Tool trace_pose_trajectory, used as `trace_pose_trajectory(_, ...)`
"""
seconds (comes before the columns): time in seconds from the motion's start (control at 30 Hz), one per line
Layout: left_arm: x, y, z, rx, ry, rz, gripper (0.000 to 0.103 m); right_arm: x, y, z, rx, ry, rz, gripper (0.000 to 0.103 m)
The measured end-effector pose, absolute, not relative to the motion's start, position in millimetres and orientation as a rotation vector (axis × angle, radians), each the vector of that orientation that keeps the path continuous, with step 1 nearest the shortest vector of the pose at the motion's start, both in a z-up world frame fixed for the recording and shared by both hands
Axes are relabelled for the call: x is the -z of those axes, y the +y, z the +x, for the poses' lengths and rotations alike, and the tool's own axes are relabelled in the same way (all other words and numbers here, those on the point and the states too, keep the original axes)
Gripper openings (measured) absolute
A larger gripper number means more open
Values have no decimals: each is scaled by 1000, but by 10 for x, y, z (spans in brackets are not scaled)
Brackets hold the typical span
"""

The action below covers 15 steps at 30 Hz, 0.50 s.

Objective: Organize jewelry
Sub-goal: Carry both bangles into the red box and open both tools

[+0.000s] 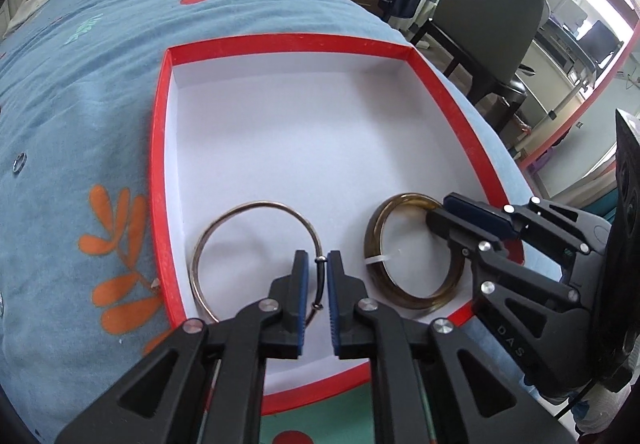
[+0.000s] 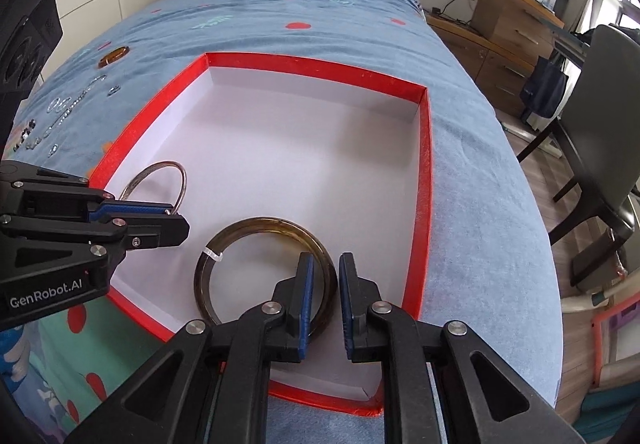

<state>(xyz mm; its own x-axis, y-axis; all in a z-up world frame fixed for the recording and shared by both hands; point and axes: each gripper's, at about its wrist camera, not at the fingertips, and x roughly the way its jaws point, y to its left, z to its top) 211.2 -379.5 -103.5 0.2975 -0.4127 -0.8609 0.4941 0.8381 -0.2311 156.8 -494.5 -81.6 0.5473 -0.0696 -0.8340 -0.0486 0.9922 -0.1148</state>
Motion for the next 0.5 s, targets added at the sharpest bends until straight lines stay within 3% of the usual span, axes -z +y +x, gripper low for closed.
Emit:
trace_pose_trajectory(0.13, 999, -3807, 2056, 604, 1098, 102, 22, 772, -4904, 1545, 3, 986, -133, 32)
trace_pose_trajectory(0.17, 978, -3810, 2035, 602, 1090, 109, 31, 745, -4895, 1530, 7, 977, -135, 45)
trace_pose_trajectory(0.2, 942, -3809, 2010, 601, 1076, 114, 34, 715, -4904, 1528, 12, 965, -133, 52)
trace_pose_trajectory(0.5, 628, -3686, 1840, 598, 1006, 133, 37, 430, -4972, 1287, 91, 897, -74, 58)
